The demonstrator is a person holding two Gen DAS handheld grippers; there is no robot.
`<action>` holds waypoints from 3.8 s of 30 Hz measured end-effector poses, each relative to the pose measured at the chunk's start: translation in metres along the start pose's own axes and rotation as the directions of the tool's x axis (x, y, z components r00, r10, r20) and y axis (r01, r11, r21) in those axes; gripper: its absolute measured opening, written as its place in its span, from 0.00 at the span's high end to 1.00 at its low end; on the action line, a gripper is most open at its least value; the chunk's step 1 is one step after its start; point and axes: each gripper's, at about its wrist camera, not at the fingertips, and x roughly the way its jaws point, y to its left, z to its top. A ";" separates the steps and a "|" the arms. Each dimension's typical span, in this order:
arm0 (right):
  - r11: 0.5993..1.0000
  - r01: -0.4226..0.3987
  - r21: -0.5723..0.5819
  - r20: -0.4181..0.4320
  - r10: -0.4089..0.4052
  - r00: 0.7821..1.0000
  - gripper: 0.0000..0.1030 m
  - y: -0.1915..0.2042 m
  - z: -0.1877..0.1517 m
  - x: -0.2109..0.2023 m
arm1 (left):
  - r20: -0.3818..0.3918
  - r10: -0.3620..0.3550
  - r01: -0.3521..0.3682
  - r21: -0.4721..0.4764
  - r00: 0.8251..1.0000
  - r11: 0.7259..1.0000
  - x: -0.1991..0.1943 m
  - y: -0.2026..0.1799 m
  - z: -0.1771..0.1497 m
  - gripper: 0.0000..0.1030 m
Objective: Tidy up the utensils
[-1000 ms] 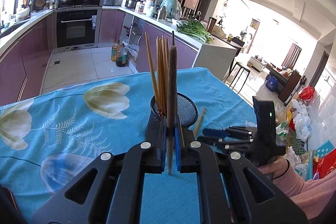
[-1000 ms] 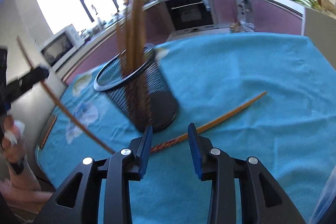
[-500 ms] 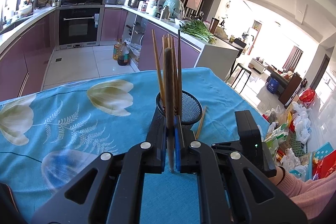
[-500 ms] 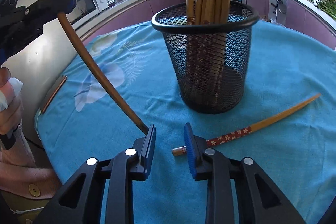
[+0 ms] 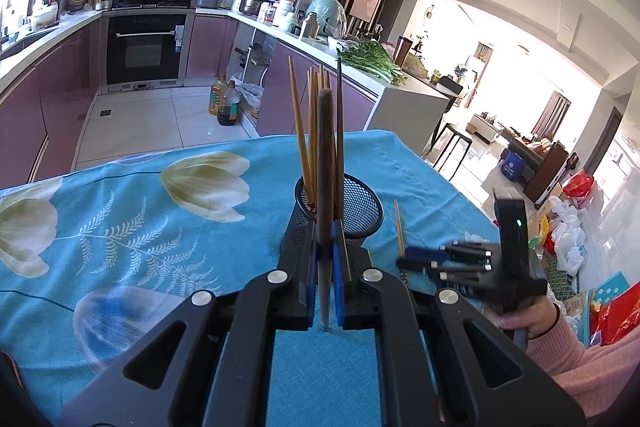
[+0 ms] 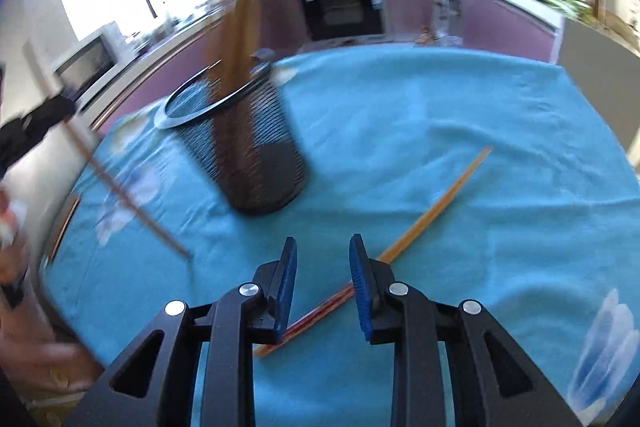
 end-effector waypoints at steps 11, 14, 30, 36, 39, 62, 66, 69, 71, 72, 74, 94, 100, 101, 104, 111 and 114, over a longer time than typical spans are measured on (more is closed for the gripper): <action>0.994 0.103 0.048 -0.024 -0.102 0.995 0.65 -0.029 0.016 0.037 | -0.002 0.002 -0.002 -0.003 1.000 1.000 0.003 0.005 -0.001 0.93; 0.996 0.094 0.004 -0.029 -0.094 0.995 0.75 -0.023 0.021 0.042 | -0.003 0.001 -0.001 -0.005 1.000 1.000 0.004 0.005 -0.001 0.93; 0.998 0.060 -0.007 -0.046 -0.061 0.997 0.93 -0.016 0.032 0.050 | -0.006 0.000 0.000 -0.002 1.000 1.000 0.006 0.006 -0.001 0.93; 0.992 0.092 -0.083 -0.075 -0.098 0.992 0.93 -0.004 0.028 0.047 | -0.006 -0.003 0.003 -0.002 1.000 1.000 0.006 0.003 -0.001 0.93; 0.994 0.078 -0.071 -0.072 -0.083 0.994 0.94 -0.005 0.028 0.046 | -0.008 -0.003 0.003 0.001 1.000 1.000 0.007 0.002 -0.001 0.93; 0.966 -0.214 -0.142 0.269 0.246 0.931 0.95 0.040 0.039 -0.077 | -0.012 0.023 -0.022 0.050 1.000 0.998 0.003 -0.016 0.001 0.93; 0.955 -0.245 -0.166 0.287 0.285 0.914 0.95 0.047 0.045 -0.086 | -0.007 0.030 -0.029 0.056 1.000 0.998 0.000 -0.019 0.002 0.93; 0.948 -0.263 -0.179 0.297 0.307 0.904 0.95 0.051 0.051 -0.091 | -0.002 0.035 -0.035 0.059 0.999 0.998 -0.002 -0.021 0.003 0.93; 0.943 -0.272 -0.190 0.301 0.320 0.898 0.95 0.054 0.055 -0.094 | 0.001 0.041 -0.041 0.059 0.999 0.997 -0.003 -0.021 0.003 0.93; 0.942 -0.274 -0.196 0.303 0.324 0.896 0.95 0.055 0.056 -0.095 | 0.002 0.044 -0.044 0.060 0.999 0.997 -0.004 -0.021 0.003 0.93; 0.938 -0.277 -0.208 0.308 0.332 0.892 0.95 0.058 0.059 -0.098 | 0.005 0.049 -0.049 0.061 0.999 0.997 -0.005 -0.021 0.004 0.93; 0.917 -0.268 -0.295 0.358 0.366 0.859 0.95 0.075 0.072 -0.130 | 0.086 0.051 -0.061 0.111 0.995 0.992 -0.039 -0.036 0.024 0.93; 0.915 -0.261 -0.309 0.373 0.369 0.851 0.95 0.078 0.075 -0.134 | 0.128 0.040 -0.057 0.133 0.991 0.989 -0.052 -0.045 0.036 0.93; 0.914 -0.259 -0.311 0.376 0.369 0.850 0.95 0.078 0.076 -0.135 | 0.135 0.040 -0.059 0.137 0.990 0.989 -0.053 -0.046 0.037 0.93; 0.914 -0.252 -0.318 0.384 0.367 0.847 0.95 0.078 0.080 -0.135 | 0.158 0.038 -0.062 0.148 0.987 0.987 -0.058 -0.051 0.044 0.93; 0.917 -0.235 -0.322 0.406 0.358 0.841 0.95 0.079 0.090 -0.136 | 0.202 0.024 -0.060 0.175 0.979 0.983 -0.062 -0.063 0.057 0.93; 0.918 -0.230 -0.322 0.414 0.355 0.839 0.95 0.079 0.095 -0.135 | 0.219 0.023 -0.065 0.183 0.975 0.981 -0.063 -0.067 0.061 0.93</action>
